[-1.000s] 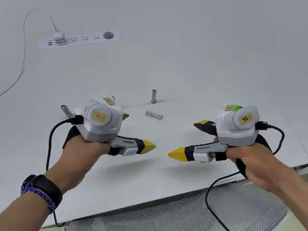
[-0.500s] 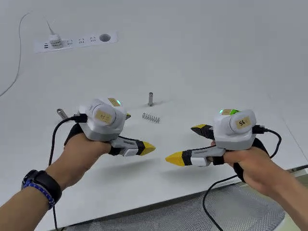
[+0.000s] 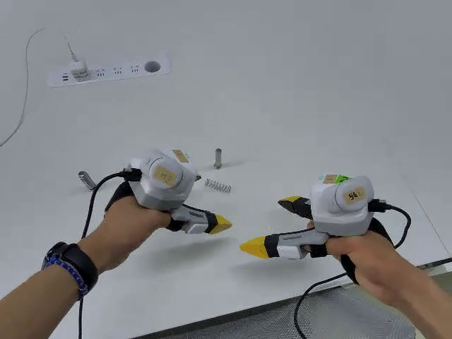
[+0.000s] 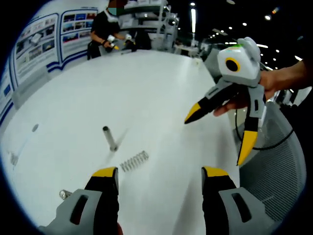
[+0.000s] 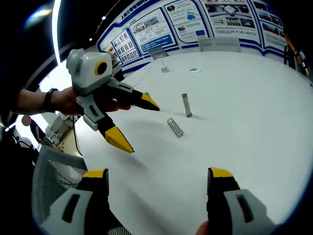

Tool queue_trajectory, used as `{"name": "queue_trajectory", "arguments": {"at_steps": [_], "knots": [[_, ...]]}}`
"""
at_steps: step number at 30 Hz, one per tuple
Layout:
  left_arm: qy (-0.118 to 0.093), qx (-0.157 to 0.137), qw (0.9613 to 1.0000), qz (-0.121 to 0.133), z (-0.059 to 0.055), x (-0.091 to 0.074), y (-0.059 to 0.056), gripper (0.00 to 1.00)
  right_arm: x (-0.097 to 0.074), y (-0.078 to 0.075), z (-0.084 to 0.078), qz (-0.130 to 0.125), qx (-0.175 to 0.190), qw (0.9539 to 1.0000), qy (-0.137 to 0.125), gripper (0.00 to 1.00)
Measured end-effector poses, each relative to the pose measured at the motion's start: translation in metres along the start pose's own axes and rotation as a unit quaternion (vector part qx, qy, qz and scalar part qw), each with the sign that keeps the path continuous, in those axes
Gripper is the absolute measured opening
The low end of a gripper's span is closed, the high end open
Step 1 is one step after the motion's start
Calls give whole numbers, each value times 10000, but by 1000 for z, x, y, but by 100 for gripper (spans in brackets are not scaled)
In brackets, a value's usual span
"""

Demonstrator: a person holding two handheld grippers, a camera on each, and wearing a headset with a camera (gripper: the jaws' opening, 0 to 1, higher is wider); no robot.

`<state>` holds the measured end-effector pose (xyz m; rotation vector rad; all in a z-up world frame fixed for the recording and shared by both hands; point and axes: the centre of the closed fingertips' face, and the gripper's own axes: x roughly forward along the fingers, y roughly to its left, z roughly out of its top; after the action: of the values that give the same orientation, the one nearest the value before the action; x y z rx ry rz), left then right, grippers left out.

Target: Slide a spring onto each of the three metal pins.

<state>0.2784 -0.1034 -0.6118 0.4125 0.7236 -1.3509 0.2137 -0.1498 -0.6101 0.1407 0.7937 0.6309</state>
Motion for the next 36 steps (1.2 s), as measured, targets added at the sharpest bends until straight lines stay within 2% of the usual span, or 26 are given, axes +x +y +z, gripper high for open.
{"name": "queue_trajectory", "arguments": {"at_steps": [8,19,26,36], "knots": [[36,9,10000,-79,2,15,10,67,0,-4,4,-17,5,10000,4,84],[123,-53,9996,-256,-1,37,15,63,0,-5,-5,-2,84,9999,117,84],[207,-96,9991,-347,-9,40,13,59,-1,-7,-8,-26,149,9998,138,83],[238,-189,9991,-302,-16,38,10,49,1,-6,-9,-13,130,9998,169,82]]}}
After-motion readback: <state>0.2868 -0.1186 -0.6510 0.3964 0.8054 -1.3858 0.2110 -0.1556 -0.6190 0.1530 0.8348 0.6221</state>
